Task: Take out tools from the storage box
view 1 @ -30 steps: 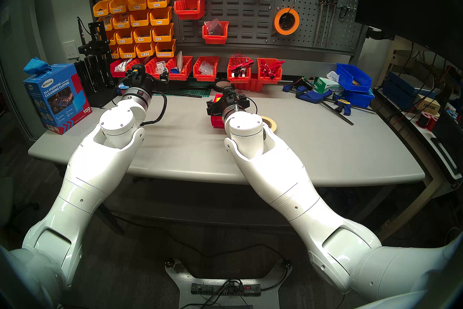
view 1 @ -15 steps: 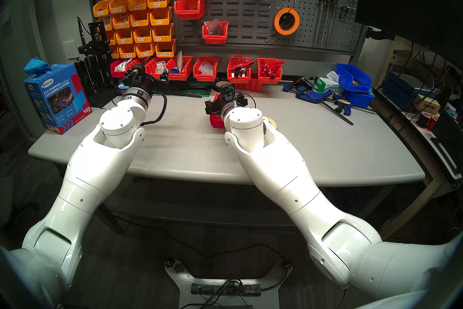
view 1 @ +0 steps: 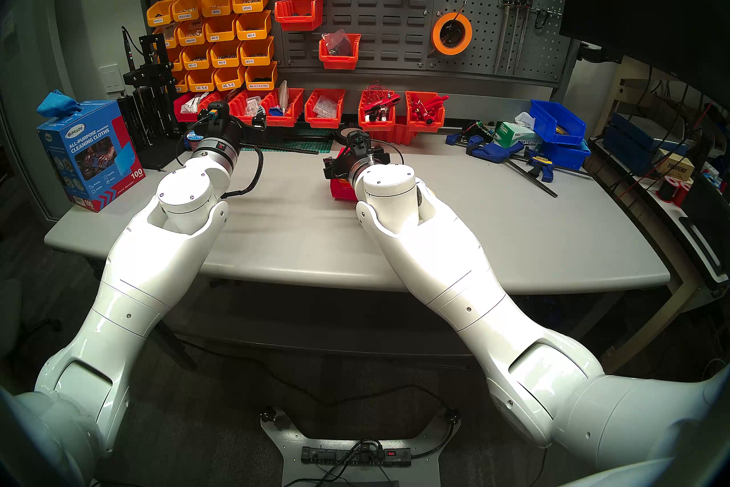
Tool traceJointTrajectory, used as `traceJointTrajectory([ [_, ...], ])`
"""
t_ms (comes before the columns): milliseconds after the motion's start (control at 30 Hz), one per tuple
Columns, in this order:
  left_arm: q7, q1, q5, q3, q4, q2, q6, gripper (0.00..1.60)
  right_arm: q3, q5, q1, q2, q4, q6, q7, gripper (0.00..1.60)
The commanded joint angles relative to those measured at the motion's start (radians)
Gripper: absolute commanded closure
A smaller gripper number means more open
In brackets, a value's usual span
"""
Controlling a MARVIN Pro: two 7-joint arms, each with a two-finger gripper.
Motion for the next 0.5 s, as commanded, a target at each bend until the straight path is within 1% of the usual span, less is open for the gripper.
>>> traceJointTrajectory([
  [0, -0.001, -0.015, 0.0, -0.007, -0.008, 0.002, 0.0, 0.0, -0.001, -0.004, -0.004, 0.003, -0.001, 0.011, -0.009, 0.33],
  [33, -0.001, -0.015, 0.0, -0.007, -0.008, 0.002, 0.0, 0.0, -0.002, -0.004, -0.005, 0.004, -0.002, 0.012, -0.009, 0.43],
  [67, -0.001, -0.015, 0.0, -0.007, -0.008, 0.002, 0.0, 0.0, -0.002, -0.004, -0.005, 0.004, -0.003, 0.012, -0.009, 0.48],
  [100, -0.001, -0.015, 0.0, -0.007, -0.008, 0.002, 0.0, 0.0, -0.003, -0.004, -0.006, 0.004, -0.003, 0.012, -0.01, 0.6],
  [133, -0.001, -0.015, 0.0, -0.007, -0.008, 0.002, 0.0, 0.0, -0.004, -0.004, -0.007, 0.005, -0.004, 0.012, -0.01, 0.64],
  [167, -0.001, -0.015, 0.0, -0.007, -0.008, 0.002, 0.0, 0.0, -0.004, -0.004, -0.007, 0.005, -0.004, 0.011, -0.011, 0.75],
  [200, -0.001, -0.015, 0.0, -0.007, -0.008, 0.002, 0.0, 0.0, -0.005, -0.004, -0.008, 0.005, -0.004, 0.009, -0.012, 0.81],
  [467, -0.001, -0.015, 0.0, -0.007, -0.008, 0.002, 0.0, 0.0, -0.008, -0.007, -0.013, 0.008, -0.006, 0.0, -0.019, 1.07],
])
